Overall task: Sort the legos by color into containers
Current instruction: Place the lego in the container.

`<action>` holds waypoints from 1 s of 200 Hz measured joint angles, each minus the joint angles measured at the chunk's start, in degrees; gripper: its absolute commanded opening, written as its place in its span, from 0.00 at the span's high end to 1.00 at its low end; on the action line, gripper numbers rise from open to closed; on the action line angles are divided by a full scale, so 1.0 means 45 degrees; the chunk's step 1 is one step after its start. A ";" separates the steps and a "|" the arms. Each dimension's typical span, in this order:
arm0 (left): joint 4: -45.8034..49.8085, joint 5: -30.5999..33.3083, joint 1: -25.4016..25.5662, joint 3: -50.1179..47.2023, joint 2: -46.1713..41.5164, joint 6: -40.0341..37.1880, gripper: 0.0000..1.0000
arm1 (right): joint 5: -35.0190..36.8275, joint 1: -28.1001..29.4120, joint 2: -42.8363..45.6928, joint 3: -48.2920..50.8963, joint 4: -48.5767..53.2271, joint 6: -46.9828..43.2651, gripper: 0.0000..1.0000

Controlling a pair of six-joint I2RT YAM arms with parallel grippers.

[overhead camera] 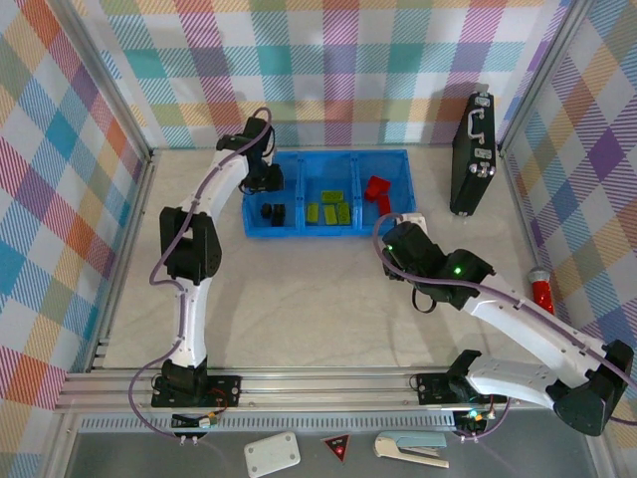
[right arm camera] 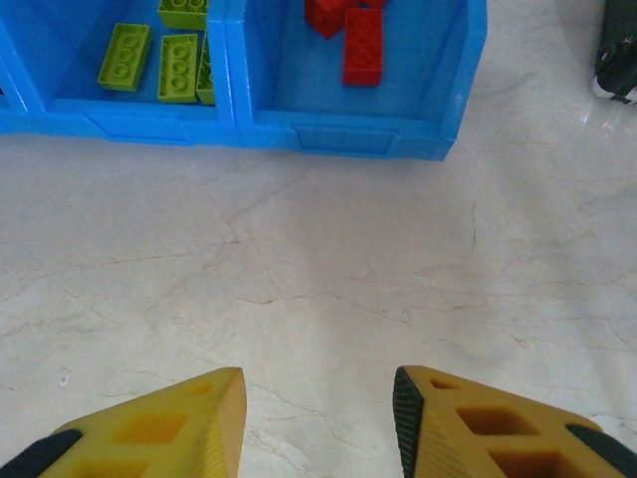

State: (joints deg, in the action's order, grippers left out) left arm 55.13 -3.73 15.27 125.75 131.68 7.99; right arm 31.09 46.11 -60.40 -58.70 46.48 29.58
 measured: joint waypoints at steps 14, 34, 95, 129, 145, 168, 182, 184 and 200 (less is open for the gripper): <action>-0.0112 0.0083 0.0000 0.0291 0.0413 -0.0019 0.68 | 0.0000 -0.0039 0.0044 0.0010 0.0053 0.0000 0.55; -0.0379 0.0185 0.0000 0.0534 0.0952 -0.0024 0.68 | 0.0000 -0.0092 0.0126 0.0024 0.0141 0.0000 0.55; -0.0894 0.0369 0.0000 0.0568 0.2011 0.0019 0.60 | 0.0097 -0.0253 0.0476 0.0146 0.0374 0.0000 0.54; -0.0957 0.0379 0.0000 0.0568 0.2137 0.0019 0.54 | 0.0092 -0.0340 0.0471 0.0194 0.0379 0.0000 0.53; -0.0991 0.0379 0.0000 0.0573 0.2137 0.0015 0.51 | 0.0092 -0.0461 0.0471 0.0194 0.0379 -0.0005 0.53; -0.1005 0.0374 0.0000 0.0573 0.2127 0.0019 0.48 | 0.0068 -0.0782 0.0471 0.0194 0.0369 -0.0019 0.53; -0.1001 0.0369 0.0000 0.0568 0.2103 0.0019 0.47 | -0.0019 -0.1069 0.0471 0.0194 0.0364 -0.0097 0.52; -0.1001 0.0369 0.0000 0.0568 0.2089 0.0019 0.48 | -0.0029 -0.1112 0.0466 0.0194 0.0359 -0.0097 0.52; -0.0996 0.0355 0.0000 0.0563 0.1962 0.0019 0.47 | -0.0151 -0.1496 0.0461 0.0194 0.0350 -0.0214 0.52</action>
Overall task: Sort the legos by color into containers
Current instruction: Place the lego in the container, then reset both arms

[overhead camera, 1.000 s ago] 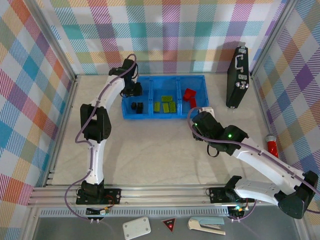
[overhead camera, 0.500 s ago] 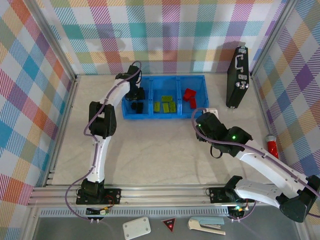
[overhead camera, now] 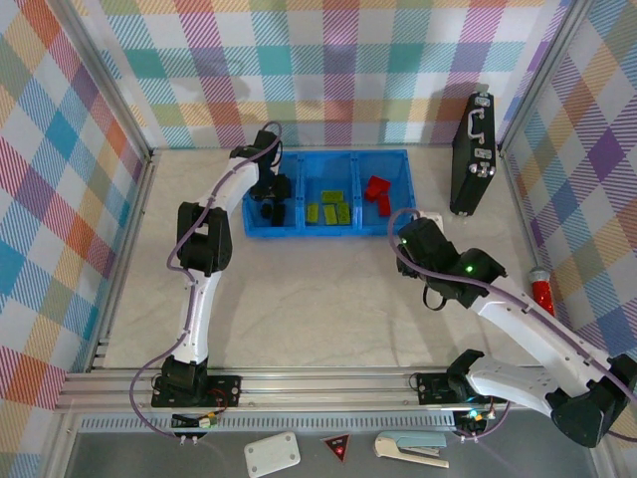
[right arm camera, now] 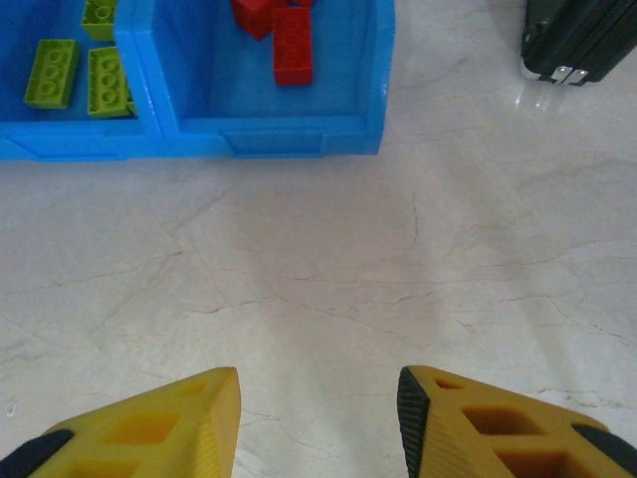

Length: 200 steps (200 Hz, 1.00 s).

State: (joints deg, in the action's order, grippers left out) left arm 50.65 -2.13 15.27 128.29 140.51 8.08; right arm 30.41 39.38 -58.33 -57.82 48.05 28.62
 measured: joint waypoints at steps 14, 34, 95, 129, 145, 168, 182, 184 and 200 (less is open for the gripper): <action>0.0000 -0.0049 0.0010 -0.0010 -0.0209 0.0000 0.47 | -0.0204 -0.0427 -0.0015 0.0000 -0.0053 -0.0189 0.52; 0.0010 -0.0078 0.0024 -0.0189 -0.0860 0.0000 0.47 | -0.0515 -0.1214 -0.0087 0.0000 -0.0180 -0.0510 0.52; -0.0758 -0.0073 0.0068 -0.2846 -0.4600 0.0107 0.46 | -0.1540 -0.3672 -0.1039 0.0005 -0.0816 -0.1739 0.50; -0.1413 -0.0073 -0.0092 -0.5581 -0.6800 0.0393 0.45 | -0.1894 -0.4794 -0.1642 0.0160 -0.1472 -0.2288 0.45; -0.1744 -0.0073 -0.0272 -0.7053 -0.7771 0.0602 0.44 | -0.2069 -0.5338 -0.1894 0.0389 -0.1846 -0.2424 0.42; -0.2118 -0.0073 -0.0889 -0.9194 -0.9267 0.0894 0.42 | -0.2210 -0.5882 -0.2293 0.0743 -0.2429 -0.2482 0.39; -0.2307 -0.0015 -0.1345 -1.0409 -1.0219 0.0996 0.40 | -0.2215 -0.6144 -0.2574 0.0976 -0.2909 -0.2501 0.38; -0.2341 0.0005 -0.1413 -1.0569 -1.0350 0.1010 0.40 | -0.2215 -0.6183 -0.2618 0.1010 -0.2992 -0.2506 0.38; -0.2540 0.0180 -0.1875 -1.1686 -1.1298 0.1069 0.38 | -0.2210 -0.6489 -0.2997 0.1243 -0.3521 -0.2526 0.37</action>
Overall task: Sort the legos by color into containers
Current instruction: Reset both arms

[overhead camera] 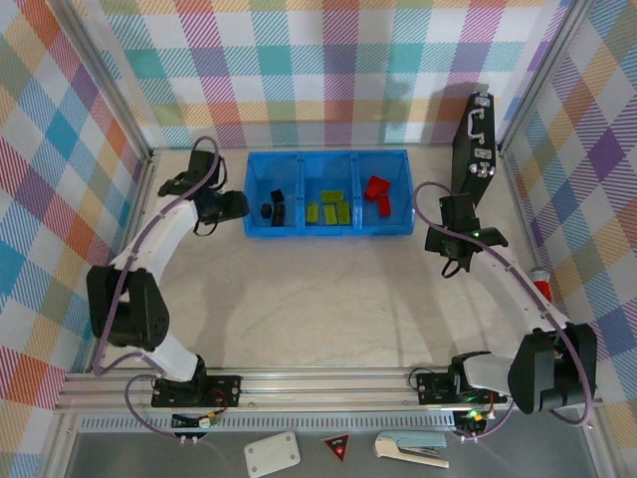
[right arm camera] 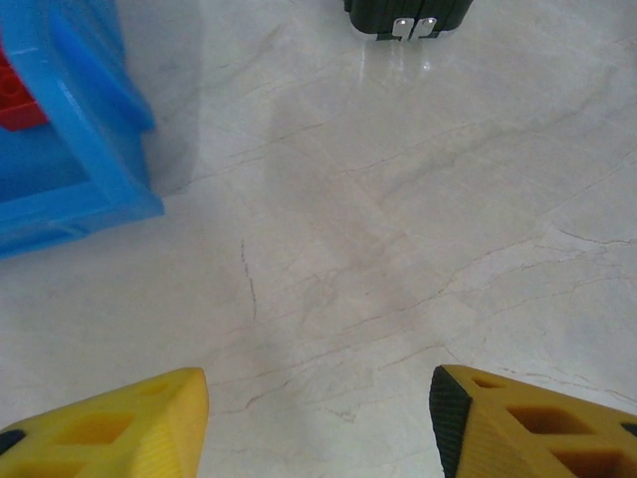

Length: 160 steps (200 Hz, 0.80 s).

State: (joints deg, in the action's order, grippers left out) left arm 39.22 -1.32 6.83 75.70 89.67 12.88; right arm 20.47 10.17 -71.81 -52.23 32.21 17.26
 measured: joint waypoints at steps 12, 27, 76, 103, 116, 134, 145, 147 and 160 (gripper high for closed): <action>-0.0257 0.0151 -0.0369 -0.0801 -0.0612 0.0073 0.38 | -0.0039 -0.0219 -0.0364 0.0136 -0.0398 0.0000 0.35; -0.0675 0.0316 -0.0772 -0.1749 -0.1112 0.0233 0.37 | -0.0049 -0.0529 -0.0816 0.0267 -0.0869 -0.0034 0.30; -0.1885 0.1044 -0.1598 -0.4221 -0.1341 0.0719 0.14 | 0.0029 -0.0928 -0.2079 0.0641 -0.2467 -0.0335 0.01; -0.2730 0.1758 -0.1739 -0.5149 -0.1341 0.1010 0.00 | 0.0180 -0.0928 -0.3075 0.0656 -0.3162 -0.0389 0.01; -0.3249 0.2108 -0.1753 -0.5746 -0.1341 0.1185 0.00 | 0.0267 -0.0928 -0.3589 0.0651 -0.3371 -0.0398 0.01; -0.3750 0.2511 -0.1753 -0.6426 -0.1341 0.1253 0.00 | 0.0355 -0.0928 -0.4099 0.0651 -0.3716 -0.0432 0.01; -0.4022 0.2778 -0.1753 -0.6683 -0.1345 0.1234 0.00 | 0.0500 -0.0928 -0.4201 0.0709 -0.4095 -0.0529 0.01; -0.4143 0.2837 -0.1753 -0.6737 -0.1350 0.1234 0.00 | 0.0520 -0.0928 -0.4201 0.0743 -0.4226 -0.0534 0.01; -0.4906 0.3167 -0.1753 -0.7096 -0.1472 0.1127 0.00 | 0.0792 -0.0928 -0.4153 0.1069 -0.5139 -0.0719 0.01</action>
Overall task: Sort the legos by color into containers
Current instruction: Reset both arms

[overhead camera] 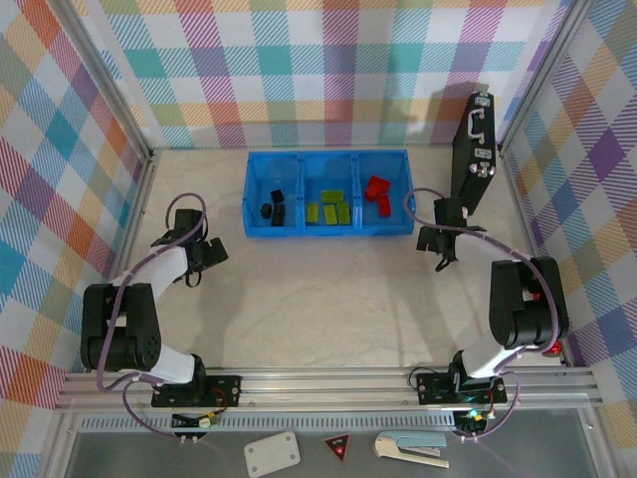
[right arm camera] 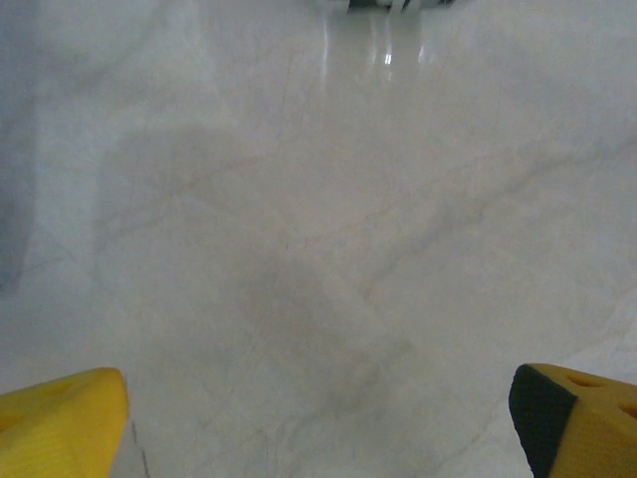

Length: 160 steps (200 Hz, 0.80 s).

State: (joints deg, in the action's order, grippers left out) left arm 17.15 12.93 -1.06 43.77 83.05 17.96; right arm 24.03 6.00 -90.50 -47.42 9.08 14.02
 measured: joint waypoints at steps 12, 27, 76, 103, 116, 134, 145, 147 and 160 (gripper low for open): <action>-0.0777 0.0359 0.0000 -0.0423 -0.0228 -0.0131 0.00 | 0.0272 0.0000 0.0107 0.0529 -0.1030 -0.0189 0.01; -0.1914 0.0860 0.0039 -0.1035 -0.0461 -0.0345 0.00 | 0.0403 0.0000 0.0379 0.1389 -0.2254 -0.0442 0.01; -0.6261 0.1141 0.0374 -0.3453 -0.0865 -0.1739 0.00 | -0.0165 0.0000 0.1443 0.4061 -0.6994 -0.1724 0.01; -0.8592 0.0670 0.0471 -0.4231 -0.1044 -0.2336 0.00 | -0.0884 0.0000 0.1234 0.4668 -0.9219 -0.2346 0.01; -0.9700 0.0306 0.0471 -0.4294 -0.0869 -0.2555 0.00 | -0.1379 0.0000 0.1209 0.4784 -0.9884 -0.2642 0.01; -1.1137 -0.0112 0.0554 -0.4245 -0.0214 -0.2890 0.00 | -0.1987 0.0000 0.1209 0.4988 -1.0681 -0.2958 0.01; -1.1613 -0.0335 0.0573 -0.4192 0.0253 -0.3036 0.00 | -0.2259 0.0000 0.1209 0.5095 -1.0972 -0.3065 0.01; -1.1706 -0.0389 0.0588 -0.4192 0.0340 -0.3089 0.00 | -0.2293 0.0000 0.1209 0.5115 -1.1021 -0.3094 0.01; -1.2264 -0.0636 0.0665 -0.4216 0.0806 -0.3303 0.00 | -0.2521 0.0000 0.1209 0.5192 -1.1230 -0.3215 0.01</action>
State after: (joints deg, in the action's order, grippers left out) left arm -38.04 10.07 1.93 24.80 86.67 3.09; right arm 12.69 6.00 -85.06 -24.05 -41.45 -0.45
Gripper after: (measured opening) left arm 0.997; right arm 0.990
